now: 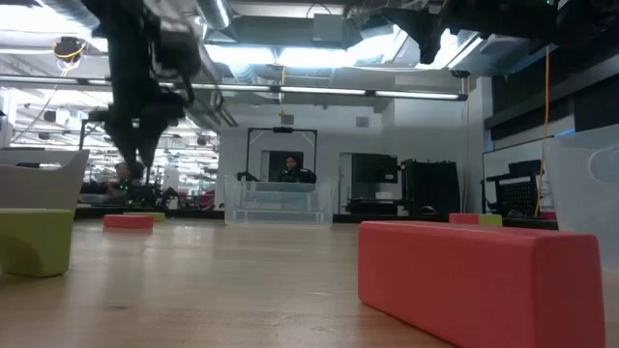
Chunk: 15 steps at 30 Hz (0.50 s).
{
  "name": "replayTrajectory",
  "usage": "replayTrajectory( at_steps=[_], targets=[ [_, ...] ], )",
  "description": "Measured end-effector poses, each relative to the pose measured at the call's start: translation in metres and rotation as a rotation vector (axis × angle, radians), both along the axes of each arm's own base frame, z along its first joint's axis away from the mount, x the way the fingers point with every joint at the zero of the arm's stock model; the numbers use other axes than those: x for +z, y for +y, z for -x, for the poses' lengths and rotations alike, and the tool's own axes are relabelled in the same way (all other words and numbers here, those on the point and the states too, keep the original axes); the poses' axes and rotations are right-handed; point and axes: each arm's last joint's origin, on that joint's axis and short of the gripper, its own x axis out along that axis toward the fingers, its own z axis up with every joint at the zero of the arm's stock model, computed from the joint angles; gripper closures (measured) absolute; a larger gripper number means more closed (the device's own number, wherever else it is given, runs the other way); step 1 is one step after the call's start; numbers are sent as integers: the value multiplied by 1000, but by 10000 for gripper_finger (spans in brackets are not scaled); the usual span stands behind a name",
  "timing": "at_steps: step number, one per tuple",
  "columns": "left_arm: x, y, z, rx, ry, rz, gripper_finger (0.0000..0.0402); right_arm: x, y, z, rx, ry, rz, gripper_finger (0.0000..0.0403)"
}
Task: Sort & place blocks by color
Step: Put the top left lime green half pillar block into the gray bin
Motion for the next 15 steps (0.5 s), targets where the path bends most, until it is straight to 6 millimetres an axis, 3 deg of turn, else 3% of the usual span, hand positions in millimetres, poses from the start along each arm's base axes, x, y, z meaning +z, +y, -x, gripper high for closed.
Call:
replayTrajectory(
  at_steps=[6,15],
  targets=[
    [-32,20,2,28,7,14,206,0,0,0,0,0,0,151],
    [-58,47,5,32,38,50,206,0,0,0,8,0,-52,151]
  ],
)
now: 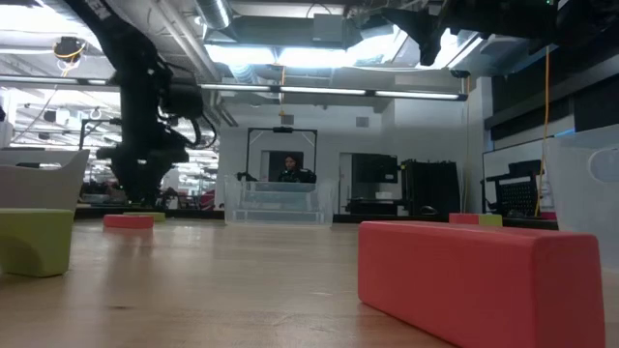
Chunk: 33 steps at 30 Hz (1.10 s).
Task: Sort & place blocks by color
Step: Put the top left lime green half pillar block into the gray bin
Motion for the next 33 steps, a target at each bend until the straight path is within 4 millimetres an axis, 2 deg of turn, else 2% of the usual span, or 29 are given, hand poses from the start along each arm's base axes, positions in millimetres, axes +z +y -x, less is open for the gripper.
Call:
replayTrajectory(
  at_steps=[6,14,23,26,30,33],
  targets=[
    [-12,10,-1,11,-25,41,206,0,0,0,0,0,0,151],
    [-28,14,-2,-4,29,87,206,0,0,0,0,-2,0,151],
    [-29,14,-5,-64,39,92,208,0,0,0,0,-2,0,151],
    [-30,14,-5,-67,34,94,226,0,0,0,0,-2,0,151],
    [-28,12,-5,-98,16,101,278,0,0,0,0,-2,0,151],
    [-21,8,-5,-134,-6,88,286,0,0,0,2,-2,-9,151]
  ],
)
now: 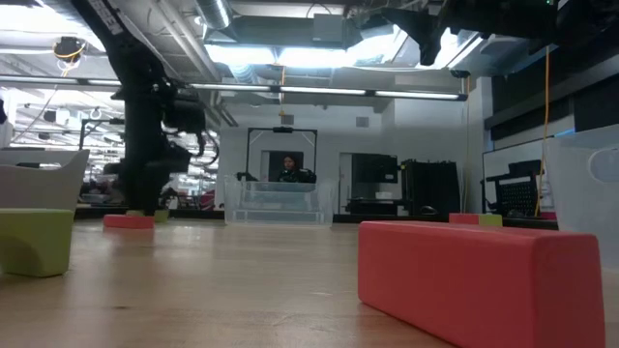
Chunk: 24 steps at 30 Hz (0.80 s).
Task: Sort & place blocks by color
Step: Put the top left lime green half pillar block into the gray bin
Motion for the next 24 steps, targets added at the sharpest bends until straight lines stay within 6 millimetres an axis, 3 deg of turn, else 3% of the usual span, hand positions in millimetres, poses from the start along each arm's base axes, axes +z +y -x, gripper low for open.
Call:
replayTrajectory(
  at_steps=[8,13,17,24],
  targets=[
    [56,-27,-2,-44,-219,-178,286,0,0,0,9,0,-51,151],
    [98,-66,-4,-148,-443,-314,286,0,0,0,32,1,-191,151],
    [121,-101,-10,-269,-640,-345,286,0,1,0,37,1,-189,151],
    [149,-149,-43,-380,-982,-431,286,0,8,-1,57,3,-115,151]
  ],
)
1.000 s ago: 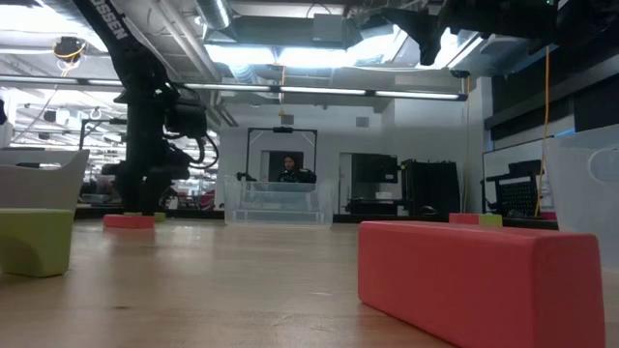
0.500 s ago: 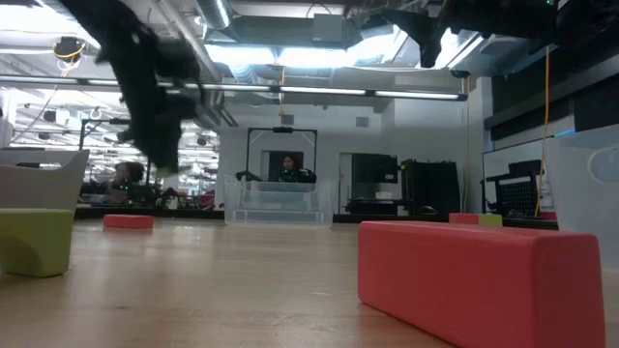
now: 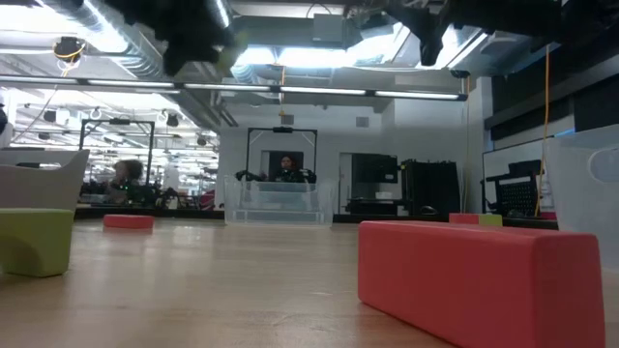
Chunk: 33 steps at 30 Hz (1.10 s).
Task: Sort & place blocks by color
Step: Put the top left lime green half pillar block into the gray bin
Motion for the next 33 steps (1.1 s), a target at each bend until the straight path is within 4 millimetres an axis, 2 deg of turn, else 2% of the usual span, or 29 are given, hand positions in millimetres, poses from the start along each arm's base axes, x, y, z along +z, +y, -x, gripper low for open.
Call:
replayTrajectory(
  at_steps=[8,13,20,33],
  targets=[
    [-2,-42,-51,-72,-209,-68,286,-6,11,-6,49,25,-3,151],
    [-5,-58,-71,-99,-324,-122,286,-12,21,-17,91,46,-6,151],
    [-9,-64,-76,-146,-342,-118,286,-2,33,-36,109,33,35,151],
    [-8,-65,-76,-161,-341,-132,286,2,33,-38,106,23,45,151]
  ],
)
